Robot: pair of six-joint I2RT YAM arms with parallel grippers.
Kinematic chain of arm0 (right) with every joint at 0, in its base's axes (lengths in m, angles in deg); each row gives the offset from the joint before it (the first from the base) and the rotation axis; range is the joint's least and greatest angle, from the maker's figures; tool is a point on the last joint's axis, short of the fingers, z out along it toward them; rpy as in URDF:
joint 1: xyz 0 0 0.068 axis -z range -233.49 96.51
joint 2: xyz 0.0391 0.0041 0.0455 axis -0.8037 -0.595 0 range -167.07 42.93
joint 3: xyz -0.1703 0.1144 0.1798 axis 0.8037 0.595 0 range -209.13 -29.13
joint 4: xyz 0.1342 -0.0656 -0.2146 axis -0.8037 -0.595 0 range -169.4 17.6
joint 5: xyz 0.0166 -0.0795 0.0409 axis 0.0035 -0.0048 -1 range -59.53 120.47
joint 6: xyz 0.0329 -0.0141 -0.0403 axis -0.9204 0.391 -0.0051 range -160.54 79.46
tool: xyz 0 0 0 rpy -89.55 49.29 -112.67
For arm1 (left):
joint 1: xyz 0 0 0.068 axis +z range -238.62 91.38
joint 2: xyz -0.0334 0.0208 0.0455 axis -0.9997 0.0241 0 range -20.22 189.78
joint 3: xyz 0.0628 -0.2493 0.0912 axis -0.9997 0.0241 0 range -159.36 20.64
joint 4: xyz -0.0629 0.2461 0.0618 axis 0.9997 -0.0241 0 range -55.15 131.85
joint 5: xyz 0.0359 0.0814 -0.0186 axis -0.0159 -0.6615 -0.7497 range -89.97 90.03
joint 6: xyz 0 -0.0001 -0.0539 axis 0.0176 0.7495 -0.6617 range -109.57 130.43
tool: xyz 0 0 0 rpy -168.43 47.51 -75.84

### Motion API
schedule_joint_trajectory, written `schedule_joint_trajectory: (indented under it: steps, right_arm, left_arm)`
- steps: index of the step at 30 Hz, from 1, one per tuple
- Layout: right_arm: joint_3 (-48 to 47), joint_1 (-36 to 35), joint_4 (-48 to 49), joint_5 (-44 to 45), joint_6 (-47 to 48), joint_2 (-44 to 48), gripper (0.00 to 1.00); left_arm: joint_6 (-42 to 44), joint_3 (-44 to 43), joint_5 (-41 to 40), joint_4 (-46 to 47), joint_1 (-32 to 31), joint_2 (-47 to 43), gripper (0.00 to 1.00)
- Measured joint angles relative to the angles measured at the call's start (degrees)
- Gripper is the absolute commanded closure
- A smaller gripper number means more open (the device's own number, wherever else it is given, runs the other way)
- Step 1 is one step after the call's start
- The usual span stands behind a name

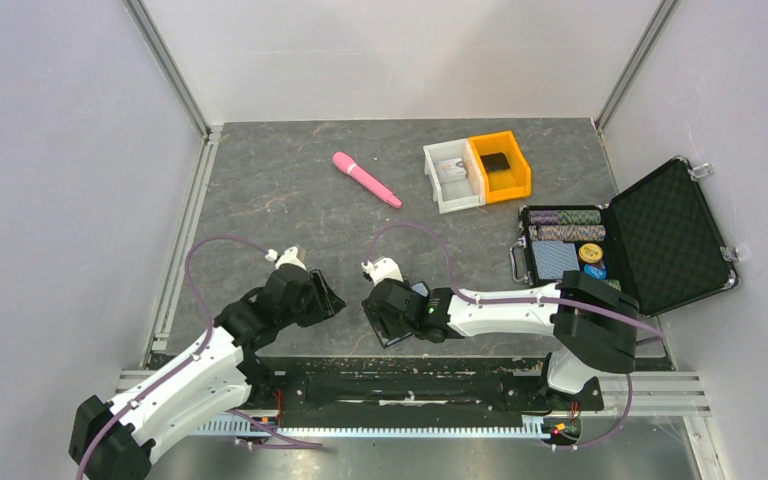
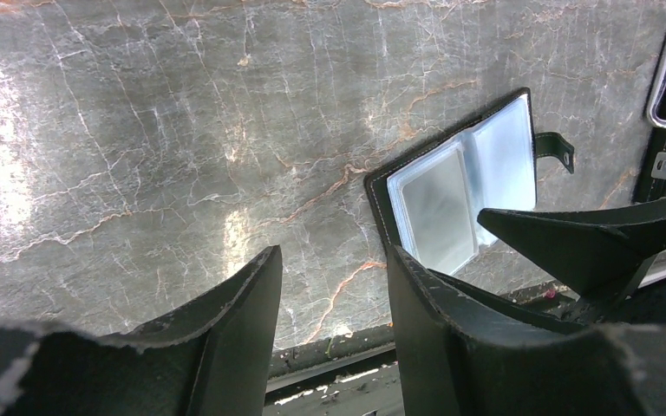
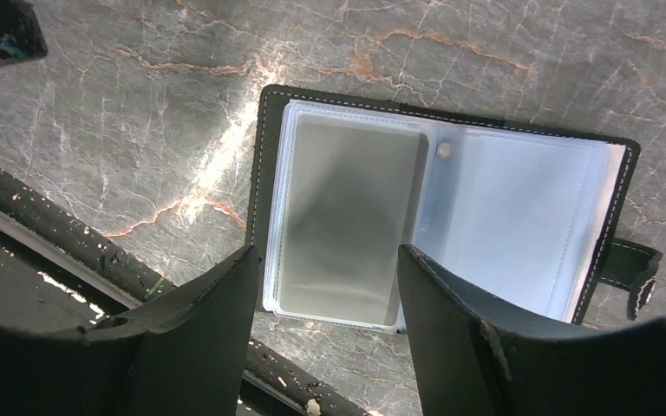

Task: Take the credit cards out of the card holder
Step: Remove the credit card from the card holder.

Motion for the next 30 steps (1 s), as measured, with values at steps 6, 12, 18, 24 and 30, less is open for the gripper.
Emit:
schedule_joint_trajectory:
  steps: [6, 12, 18, 24, 30]
  right_arm:
    - [0.1, 0.0, 0.5, -0.6, -0.1, -1.3, 0.36]
    - [0.2, -0.1, 1.0, -0.5, -0.2, -2.6, 0.36]
    - [0.8, -0.1, 2.0, 0.1, -0.2, -2.7, 0.4]
    - [2.0, -0.1, 3.6, 0.4, -0.5, -2.0, 0.44]
    - [4.9, 0.8, 7.5, -1.4, -1.1, -0.1, 0.46]
  left_arm:
    - [0.0, 0.0, 0.0, 0.0, 0.0, 0.0, 0.45]
    - [0.0, 0.0, 0.0, 0.0, 0.0, 0.5, 0.44]
    - [0.0, 0.0, 0.0, 0.0, 0.0, 0.9, 0.45]
    - [0.0, 0.0, 0.1, 0.2, 0.0, 1.8, 0.45]
    - [0.0, 0.1, 1.3, 1.4, 0.0, 2.7, 0.45]
